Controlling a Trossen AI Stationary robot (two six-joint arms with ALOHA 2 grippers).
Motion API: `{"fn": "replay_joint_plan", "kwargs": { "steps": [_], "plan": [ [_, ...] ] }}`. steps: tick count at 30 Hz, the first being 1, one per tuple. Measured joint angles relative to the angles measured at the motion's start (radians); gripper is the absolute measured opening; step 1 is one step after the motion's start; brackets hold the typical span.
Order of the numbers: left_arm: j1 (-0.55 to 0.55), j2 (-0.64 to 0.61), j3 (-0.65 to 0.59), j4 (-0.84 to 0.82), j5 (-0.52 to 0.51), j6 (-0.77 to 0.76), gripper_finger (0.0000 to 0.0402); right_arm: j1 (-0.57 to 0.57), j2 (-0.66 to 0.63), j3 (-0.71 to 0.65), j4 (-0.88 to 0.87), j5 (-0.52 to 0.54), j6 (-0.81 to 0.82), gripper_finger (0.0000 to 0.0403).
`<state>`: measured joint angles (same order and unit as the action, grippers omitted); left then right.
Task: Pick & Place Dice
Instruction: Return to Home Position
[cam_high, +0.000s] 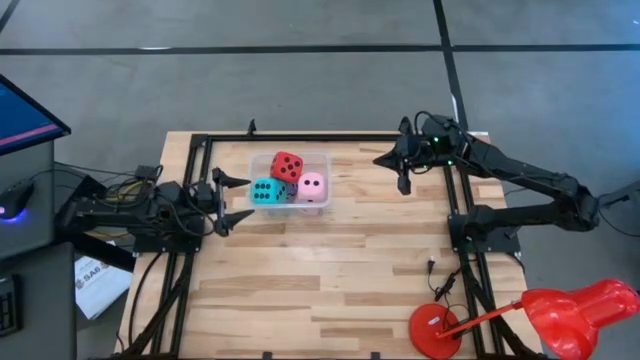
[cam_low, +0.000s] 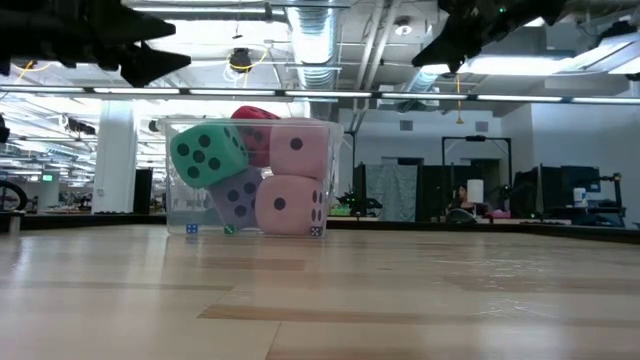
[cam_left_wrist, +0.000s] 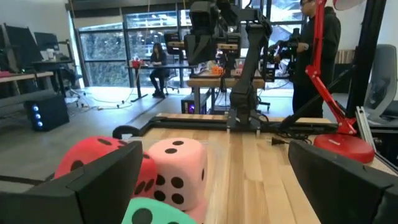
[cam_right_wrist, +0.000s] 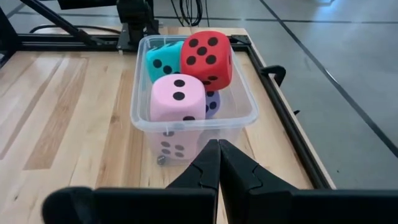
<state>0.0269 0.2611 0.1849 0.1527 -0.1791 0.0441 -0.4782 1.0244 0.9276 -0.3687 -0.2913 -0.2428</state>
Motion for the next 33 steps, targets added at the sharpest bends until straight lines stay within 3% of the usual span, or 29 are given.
{"fn": "replay_joint_plan", "kwargs": {
  "steps": [11, 22, 33],
  "plan": [
    [0.000, -0.029, -0.065, 0.036, 0.000, 0.001, 0.0392, 0.000, 0.004, 0.000, 0.005, -0.003, 0.005, 0.0000],
    [0.000, -0.261, -0.064, -0.152, 0.016, -0.004, 0.0392, 0.000, 0.004, 0.000, 0.003, -0.004, 0.008, 0.0000],
    [0.000, -0.261, -0.087, -0.142, 0.021, -0.003, 0.0392, -0.001, 0.004, 0.000, 0.010, -0.034, 0.008, 0.0000]
  ]
}}
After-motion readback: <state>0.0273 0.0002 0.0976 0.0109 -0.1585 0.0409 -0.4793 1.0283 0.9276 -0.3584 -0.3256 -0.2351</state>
